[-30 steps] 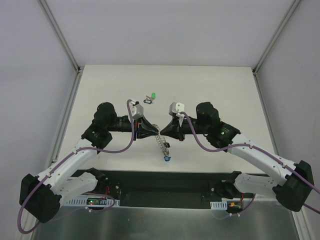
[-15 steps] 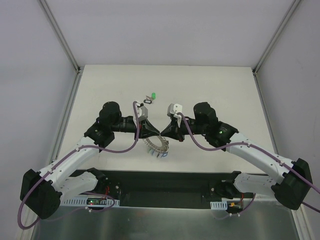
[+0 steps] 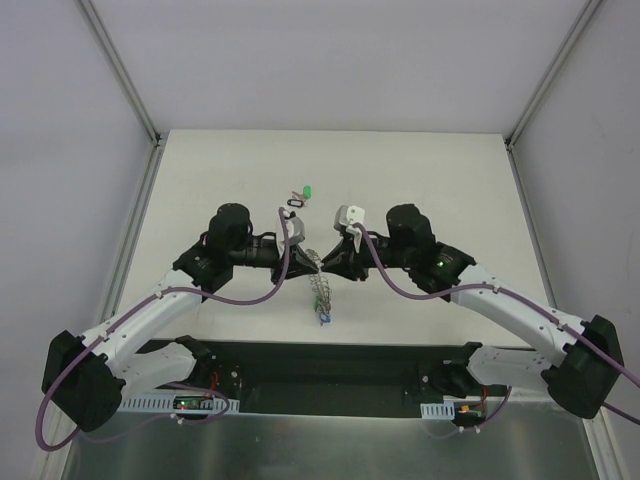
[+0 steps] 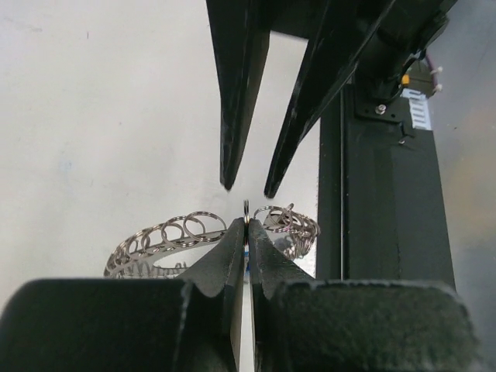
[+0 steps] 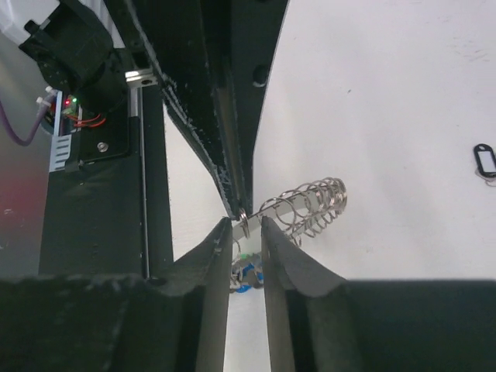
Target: Put the keys on the keyring
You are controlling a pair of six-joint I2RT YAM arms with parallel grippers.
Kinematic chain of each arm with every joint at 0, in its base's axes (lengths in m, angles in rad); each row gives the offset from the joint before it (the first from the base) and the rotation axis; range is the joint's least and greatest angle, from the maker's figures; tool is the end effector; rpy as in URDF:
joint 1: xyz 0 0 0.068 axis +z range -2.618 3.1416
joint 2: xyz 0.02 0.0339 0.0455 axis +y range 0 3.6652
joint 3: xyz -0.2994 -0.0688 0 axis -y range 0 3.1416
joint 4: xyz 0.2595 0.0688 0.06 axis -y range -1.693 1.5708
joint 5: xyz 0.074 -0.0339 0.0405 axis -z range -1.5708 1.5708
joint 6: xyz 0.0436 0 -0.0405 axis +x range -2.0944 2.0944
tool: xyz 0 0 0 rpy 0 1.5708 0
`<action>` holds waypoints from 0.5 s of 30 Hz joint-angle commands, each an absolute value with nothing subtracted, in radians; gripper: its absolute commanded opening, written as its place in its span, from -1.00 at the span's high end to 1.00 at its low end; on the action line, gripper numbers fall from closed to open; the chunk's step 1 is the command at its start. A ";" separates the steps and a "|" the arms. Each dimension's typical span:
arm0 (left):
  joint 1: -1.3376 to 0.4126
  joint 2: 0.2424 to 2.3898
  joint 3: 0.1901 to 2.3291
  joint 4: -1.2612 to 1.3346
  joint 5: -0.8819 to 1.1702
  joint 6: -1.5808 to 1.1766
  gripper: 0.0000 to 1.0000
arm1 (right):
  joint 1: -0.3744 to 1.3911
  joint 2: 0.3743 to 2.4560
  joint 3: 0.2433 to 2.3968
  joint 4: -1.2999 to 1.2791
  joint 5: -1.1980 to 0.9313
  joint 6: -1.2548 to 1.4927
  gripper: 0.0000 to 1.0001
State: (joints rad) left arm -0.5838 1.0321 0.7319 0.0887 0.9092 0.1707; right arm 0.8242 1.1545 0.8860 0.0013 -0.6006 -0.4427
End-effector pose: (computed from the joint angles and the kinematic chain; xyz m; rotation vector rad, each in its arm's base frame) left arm 0.1734 -0.1558 0.3299 1.2525 1.3354 -1.0968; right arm 0.1660 0.2157 0.3473 -1.4218 1.2106 0.8155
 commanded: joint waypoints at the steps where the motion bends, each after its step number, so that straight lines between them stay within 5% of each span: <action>1: -0.594 1.009 0.775 0.005 0.839 0.265 1.00 | 0.781 1.101 0.871 0.083 -0.578 -0.388 0.38; 6: -0.595 1.019 0.804 -0.083 0.793 0.295 1.00 | 0.744 1.037 0.798 0.081 -0.477 -0.324 -0.04; 15: -0.595 1.063 0.910 -0.261 0.683 0.321 1.00 | 0.724 1.000 0.732 0.041 -0.304 -0.264 -0.15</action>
